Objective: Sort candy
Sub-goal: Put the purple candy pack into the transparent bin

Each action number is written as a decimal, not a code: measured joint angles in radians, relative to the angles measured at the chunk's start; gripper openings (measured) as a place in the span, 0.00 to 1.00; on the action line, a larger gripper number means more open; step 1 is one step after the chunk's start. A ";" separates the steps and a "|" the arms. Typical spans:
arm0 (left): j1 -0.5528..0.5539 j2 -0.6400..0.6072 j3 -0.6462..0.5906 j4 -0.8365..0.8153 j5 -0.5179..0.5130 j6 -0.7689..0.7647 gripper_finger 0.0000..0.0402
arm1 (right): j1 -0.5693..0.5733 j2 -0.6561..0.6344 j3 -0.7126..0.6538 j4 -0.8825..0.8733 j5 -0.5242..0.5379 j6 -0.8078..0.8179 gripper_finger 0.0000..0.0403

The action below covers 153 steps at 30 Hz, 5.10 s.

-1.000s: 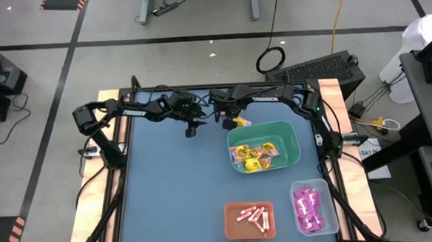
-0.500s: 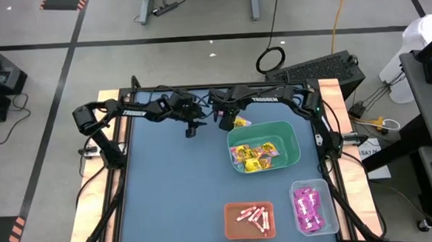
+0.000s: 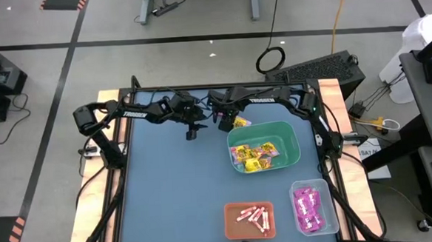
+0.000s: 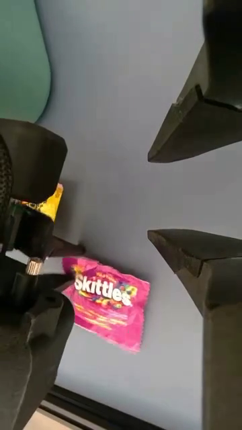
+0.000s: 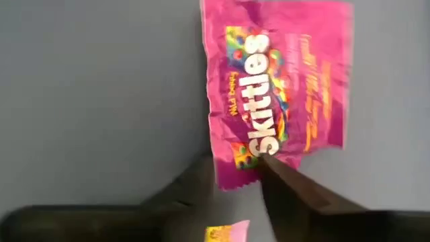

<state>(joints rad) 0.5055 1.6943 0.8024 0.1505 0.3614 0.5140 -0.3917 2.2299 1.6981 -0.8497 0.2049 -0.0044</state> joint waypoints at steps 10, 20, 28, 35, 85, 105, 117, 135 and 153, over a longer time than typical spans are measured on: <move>0.000 0.000 0.000 0.002 0.000 0.000 0.44 | 0.008 0.015 0.002 -0.008 -0.005 0.019 0.01; -0.005 0.000 0.001 0.016 -0.030 0.018 0.44 | 0.052 -0.117 -0.003 -0.075 0.003 0.044 0.00; -0.037 -0.059 0.000 -0.055 -0.132 0.016 0.44 | 0.076 -0.224 -0.003 -0.130 0.001 0.074 0.00; -0.073 -0.180 0.001 -0.111 -0.133 -0.042 0.44 | 0.099 -0.305 -0.002 -0.129 0.007 0.083 0.00; -0.340 -0.268 -0.013 -0.047 -0.180 -0.298 0.44 | 0.439 -0.473 -0.001 -0.189 0.085 0.397 0.00; -0.358 -0.267 -0.012 0.045 -0.208 -0.269 0.44 | 0.501 -0.472 -0.001 -0.191 0.081 0.402 0.00; -0.346 -0.234 -0.011 0.034 -0.222 -0.271 0.44 | 0.501 -0.472 -0.001 -0.200 0.078 0.401 0.00; -0.381 -0.204 -0.011 0.068 -0.183 -0.171 0.44 | 0.503 -0.472 -0.001 -0.204 0.078 0.386 0.00; -0.325 -0.203 -0.011 0.058 0.036 -0.190 0.44 | 0.505 -0.472 -0.001 -0.204 0.078 0.386 0.00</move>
<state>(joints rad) 0.1807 1.4910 0.7910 0.2088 0.3973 0.3240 0.1135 1.7580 1.6974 -1.0538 0.2826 0.3813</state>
